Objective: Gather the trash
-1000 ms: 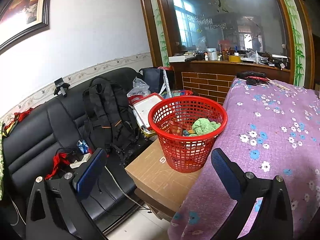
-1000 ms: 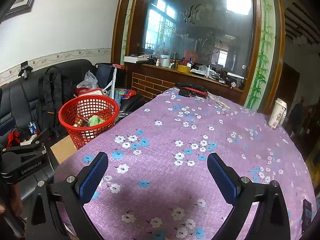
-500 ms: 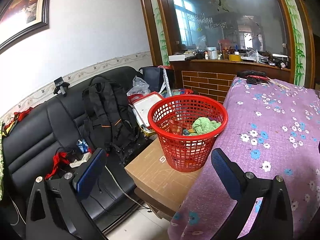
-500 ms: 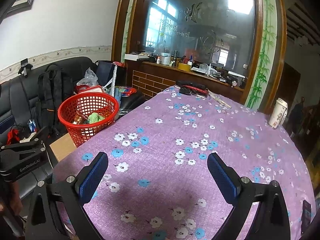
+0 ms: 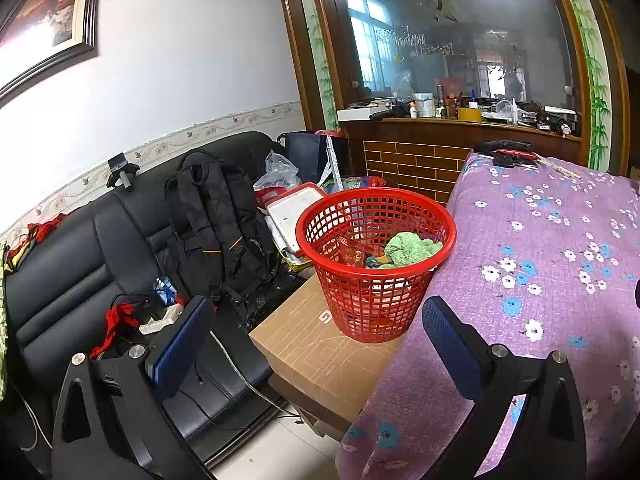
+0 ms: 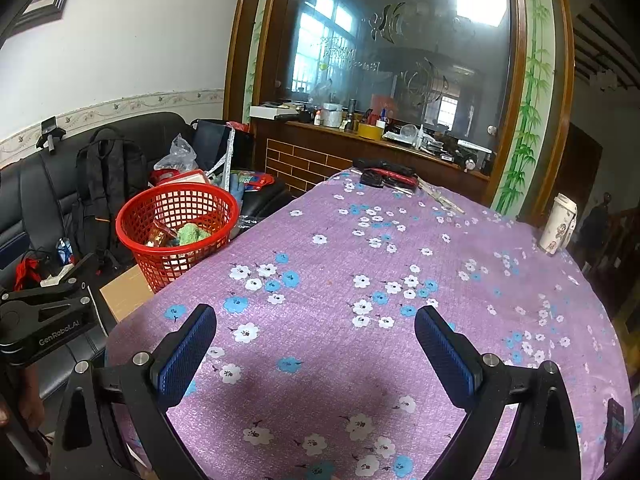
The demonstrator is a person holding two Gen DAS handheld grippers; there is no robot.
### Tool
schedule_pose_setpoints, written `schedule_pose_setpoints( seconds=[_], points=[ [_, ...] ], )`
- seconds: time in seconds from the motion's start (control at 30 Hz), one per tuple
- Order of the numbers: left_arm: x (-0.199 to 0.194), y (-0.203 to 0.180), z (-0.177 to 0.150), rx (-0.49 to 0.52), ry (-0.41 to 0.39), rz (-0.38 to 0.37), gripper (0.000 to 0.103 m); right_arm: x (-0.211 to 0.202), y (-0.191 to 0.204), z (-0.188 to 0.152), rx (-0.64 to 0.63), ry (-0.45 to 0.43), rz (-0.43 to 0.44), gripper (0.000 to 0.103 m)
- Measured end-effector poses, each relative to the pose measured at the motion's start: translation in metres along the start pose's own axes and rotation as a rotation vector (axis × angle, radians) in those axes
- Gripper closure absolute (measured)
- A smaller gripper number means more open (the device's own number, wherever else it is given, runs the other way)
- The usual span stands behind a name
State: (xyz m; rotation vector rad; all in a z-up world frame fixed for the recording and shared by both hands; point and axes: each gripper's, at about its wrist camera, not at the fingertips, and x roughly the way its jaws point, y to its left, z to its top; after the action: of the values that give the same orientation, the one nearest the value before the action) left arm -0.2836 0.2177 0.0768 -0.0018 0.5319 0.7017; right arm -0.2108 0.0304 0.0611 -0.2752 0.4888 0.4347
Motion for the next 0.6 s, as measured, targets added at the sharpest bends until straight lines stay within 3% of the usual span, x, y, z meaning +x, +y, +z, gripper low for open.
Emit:
schedule_pose_setpoints(
  seconds=[0.6],
  points=[
    [0.0019,-0.0006,-0.0025,0.006,0.003,-0.001,0.0,0.0032,0.0,-0.0043,0.002,0.005,0.001,0.002]
  ],
)
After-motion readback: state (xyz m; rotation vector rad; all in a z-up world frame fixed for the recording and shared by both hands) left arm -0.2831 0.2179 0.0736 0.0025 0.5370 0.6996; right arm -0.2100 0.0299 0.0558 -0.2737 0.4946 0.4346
